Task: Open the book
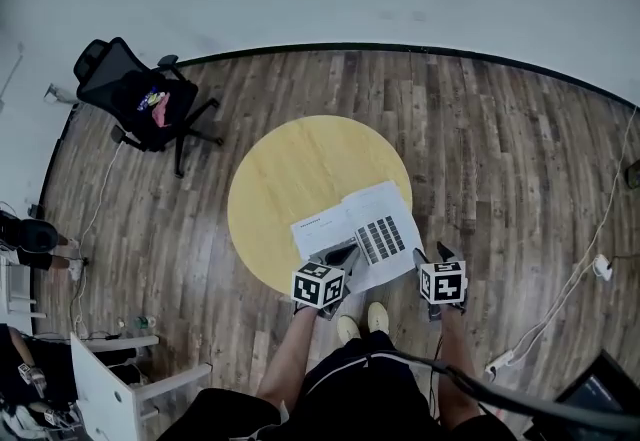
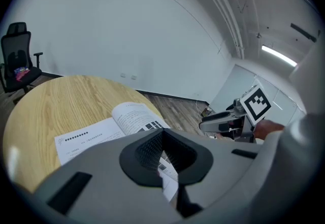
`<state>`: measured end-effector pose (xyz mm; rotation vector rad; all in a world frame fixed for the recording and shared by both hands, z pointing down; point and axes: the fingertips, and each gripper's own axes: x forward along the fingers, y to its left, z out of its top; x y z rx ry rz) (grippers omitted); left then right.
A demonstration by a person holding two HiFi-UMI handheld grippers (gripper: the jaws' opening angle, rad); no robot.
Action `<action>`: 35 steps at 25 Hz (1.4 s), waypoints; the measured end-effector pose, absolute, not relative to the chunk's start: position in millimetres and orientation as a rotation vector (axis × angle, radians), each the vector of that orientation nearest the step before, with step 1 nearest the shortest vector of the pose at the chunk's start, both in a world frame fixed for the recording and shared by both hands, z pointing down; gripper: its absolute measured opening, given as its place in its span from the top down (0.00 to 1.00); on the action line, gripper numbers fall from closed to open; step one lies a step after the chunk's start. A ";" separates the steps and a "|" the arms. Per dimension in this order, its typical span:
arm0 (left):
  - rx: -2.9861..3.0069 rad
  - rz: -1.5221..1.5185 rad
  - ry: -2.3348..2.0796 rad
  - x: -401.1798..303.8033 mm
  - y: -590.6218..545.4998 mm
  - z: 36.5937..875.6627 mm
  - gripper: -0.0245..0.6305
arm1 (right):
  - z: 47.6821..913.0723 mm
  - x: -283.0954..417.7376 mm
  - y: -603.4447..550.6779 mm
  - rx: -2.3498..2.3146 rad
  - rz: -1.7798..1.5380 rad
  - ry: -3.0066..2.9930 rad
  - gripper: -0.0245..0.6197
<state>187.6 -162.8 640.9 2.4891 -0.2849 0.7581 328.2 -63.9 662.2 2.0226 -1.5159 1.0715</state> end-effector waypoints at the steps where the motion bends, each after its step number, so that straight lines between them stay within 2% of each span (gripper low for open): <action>1: 2.498 0.744 -0.291 186.0 -164.0 635.6 0.96 | 656.5 326.6 -65.5 2.024 1.053 -1.525 0.58; 7: 2.543 0.672 -0.328 175.8 -168.6 605.8 0.96 | 618.5 316.2 -75.3 2.039 0.964 -1.587 0.59; 9: 2.556 0.654 -0.338 171.2 -169.6 596.9 0.96 | 607.4 312.4 -77.1 2.053 0.924 -1.583 0.72; 13: 2.585 0.623 -0.359 161.9 -169.1 580.8 0.96 | 590.5 303.4 -77.4 2.070 0.849 -1.573 0.89; 16: 2.606 0.591 -0.386 153.6 -172.1 566.7 0.96 | 576.0 294.9 -81.0 2.080 0.794 -1.590 0.94; 35: 2.699 0.390 -0.654 81.2 -219.8 487.0 0.96 | 485.6 212.6 -157.5 2.004 0.508 -1.893 0.95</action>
